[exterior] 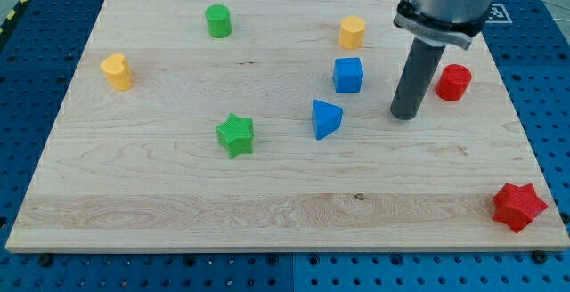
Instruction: Move your arm to the top of the red circle
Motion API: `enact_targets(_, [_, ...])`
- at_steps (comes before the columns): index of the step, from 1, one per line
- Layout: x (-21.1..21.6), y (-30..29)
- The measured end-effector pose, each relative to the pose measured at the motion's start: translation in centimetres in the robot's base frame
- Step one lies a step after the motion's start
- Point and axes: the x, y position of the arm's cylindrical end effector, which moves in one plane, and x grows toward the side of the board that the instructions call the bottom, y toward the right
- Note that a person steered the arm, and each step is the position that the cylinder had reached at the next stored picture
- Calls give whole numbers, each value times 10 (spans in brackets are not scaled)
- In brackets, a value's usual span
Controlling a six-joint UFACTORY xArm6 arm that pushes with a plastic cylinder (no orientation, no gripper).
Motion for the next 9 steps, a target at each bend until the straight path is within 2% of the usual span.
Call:
enact_targets(1, [-10,22])
enact_targets(4, [-33,7])
enact_targets(8, [-119,9])
enact_targets(9, [-127,9])
